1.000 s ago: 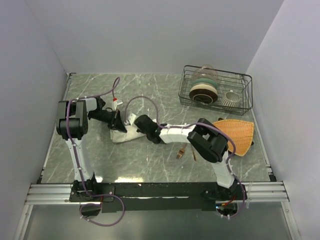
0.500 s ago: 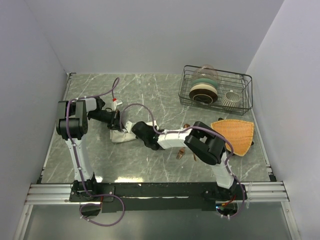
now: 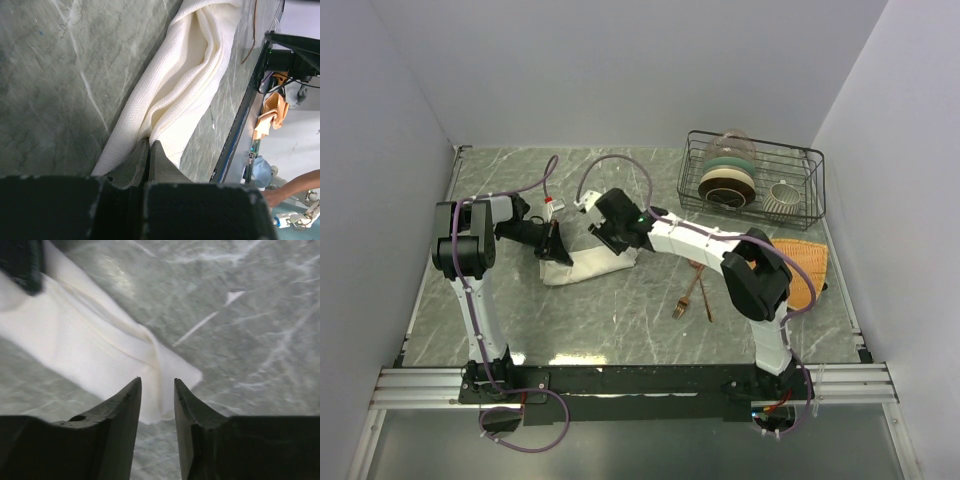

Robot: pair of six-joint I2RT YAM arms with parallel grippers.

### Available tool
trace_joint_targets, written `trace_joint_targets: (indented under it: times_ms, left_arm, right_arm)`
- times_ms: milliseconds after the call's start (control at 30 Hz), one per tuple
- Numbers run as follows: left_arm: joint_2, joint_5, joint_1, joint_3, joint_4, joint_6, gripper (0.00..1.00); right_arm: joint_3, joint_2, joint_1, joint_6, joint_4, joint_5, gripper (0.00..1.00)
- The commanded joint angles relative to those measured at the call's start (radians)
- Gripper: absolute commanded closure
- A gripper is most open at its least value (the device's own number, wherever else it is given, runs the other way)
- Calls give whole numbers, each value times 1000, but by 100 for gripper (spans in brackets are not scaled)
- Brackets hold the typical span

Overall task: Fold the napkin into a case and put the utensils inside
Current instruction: Smooth out the smaller rectangle-folded napkin at the center of the board.

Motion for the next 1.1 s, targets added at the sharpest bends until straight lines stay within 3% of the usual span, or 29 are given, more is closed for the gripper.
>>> trace_joint_targets:
  times_ms: [0, 167, 600, 733, 767, 833, 900, 967, 1067]
  left_arm:
    - [32, -163, 9, -10, 46, 48, 99]
    - [37, -165, 9, -5, 38, 46, 99]
    - [29, -181, 18, 1, 21, 59, 95]
    - [11, -124, 42, 22, -40, 102, 79]
    - [-3, -99, 65, 33, -51, 117, 67]
    - [-70, -3, 99, 41, -63, 154, 53]
    - [-156, 67, 142, 45, -56, 152, 46]
    - [-233, 137, 162, 51, -11, 110, 44]
    - [-320, 208, 157, 7, 67, -24, 51]
  right_arm:
    - [44, -44, -38, 217, -57, -304, 68]
    - [47, 8, -39, 377, -8, -481, 78]
    - [97, 182, -96, 517, 97, -414, 79]
    - [73, 222, -115, 540, 95, -444, 82]
    - [64, 225, -115, 549, 95, -450, 83]
    - [41, 231, -116, 560, 98, -458, 84]
    - [30, 231, -116, 577, 104, -466, 84]
    - [15, 232, -115, 589, 110, -469, 85]
    - [11, 235, -118, 596, 111, -467, 85]
